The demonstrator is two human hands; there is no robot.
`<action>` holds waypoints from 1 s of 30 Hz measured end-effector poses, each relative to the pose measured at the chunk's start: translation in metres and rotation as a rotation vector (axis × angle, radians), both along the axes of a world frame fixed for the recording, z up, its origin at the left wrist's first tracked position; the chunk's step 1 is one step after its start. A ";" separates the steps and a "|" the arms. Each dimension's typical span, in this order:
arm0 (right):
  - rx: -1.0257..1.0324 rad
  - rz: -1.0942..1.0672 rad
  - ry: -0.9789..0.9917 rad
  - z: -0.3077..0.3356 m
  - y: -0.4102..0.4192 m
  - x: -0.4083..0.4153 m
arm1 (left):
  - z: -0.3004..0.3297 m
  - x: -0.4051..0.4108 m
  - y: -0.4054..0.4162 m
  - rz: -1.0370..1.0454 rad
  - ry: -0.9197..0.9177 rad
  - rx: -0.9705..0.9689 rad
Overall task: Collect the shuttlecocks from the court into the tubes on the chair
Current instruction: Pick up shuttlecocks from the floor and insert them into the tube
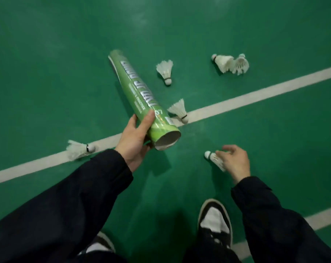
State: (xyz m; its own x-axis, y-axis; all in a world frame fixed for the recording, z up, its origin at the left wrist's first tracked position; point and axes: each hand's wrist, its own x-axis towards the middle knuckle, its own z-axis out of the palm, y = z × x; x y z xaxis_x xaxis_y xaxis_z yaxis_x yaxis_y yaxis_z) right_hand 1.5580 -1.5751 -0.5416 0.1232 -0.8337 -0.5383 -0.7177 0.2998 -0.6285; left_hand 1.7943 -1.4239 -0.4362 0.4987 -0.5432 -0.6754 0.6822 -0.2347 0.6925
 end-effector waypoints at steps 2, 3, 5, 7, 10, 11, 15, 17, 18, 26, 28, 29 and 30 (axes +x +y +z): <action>-0.031 -0.091 -0.277 0.019 -0.002 0.032 | -0.005 0.021 -0.002 0.054 -0.009 -0.065; -0.116 -0.106 -0.443 0.040 0.002 0.049 | -0.005 0.033 0.000 0.096 -0.016 -0.099; -0.333 -0.032 -0.718 0.101 0.024 0.086 | 0.009 0.057 0.015 0.193 -0.025 -0.141; -0.500 0.194 -0.856 0.148 0.056 0.116 | 0.023 0.068 0.038 0.288 -0.035 -0.135; -0.813 0.635 -0.712 0.167 0.106 0.150 | 0.033 0.073 0.075 0.395 -0.038 -0.136; -0.923 0.763 -0.650 0.163 0.119 0.160 | 0.032 0.075 0.085 0.425 -0.046 -0.147; -1.121 0.981 -0.641 0.146 0.153 0.194 | 0.020 0.092 0.122 0.546 -0.005 -0.277; -1.093 1.040 -0.629 0.150 0.163 0.207 | 0.022 0.099 0.140 0.561 0.033 -0.310; -1.059 1.087 -0.586 0.154 0.168 0.211 | 0.026 0.099 0.148 0.541 0.039 -0.311; -0.963 1.135 -0.531 0.155 0.202 0.223 | 0.020 0.097 0.176 0.520 0.050 -0.335; -1.090 1.019 -0.527 0.151 0.199 0.221 | 0.017 0.104 0.177 0.544 0.074 -0.330; -1.102 1.003 -0.531 0.147 0.198 0.221 | 0.016 0.106 0.178 0.548 0.077 -0.326; -1.054 1.030 -0.542 0.143 0.199 0.222 | 0.014 0.106 0.179 0.558 0.071 -0.326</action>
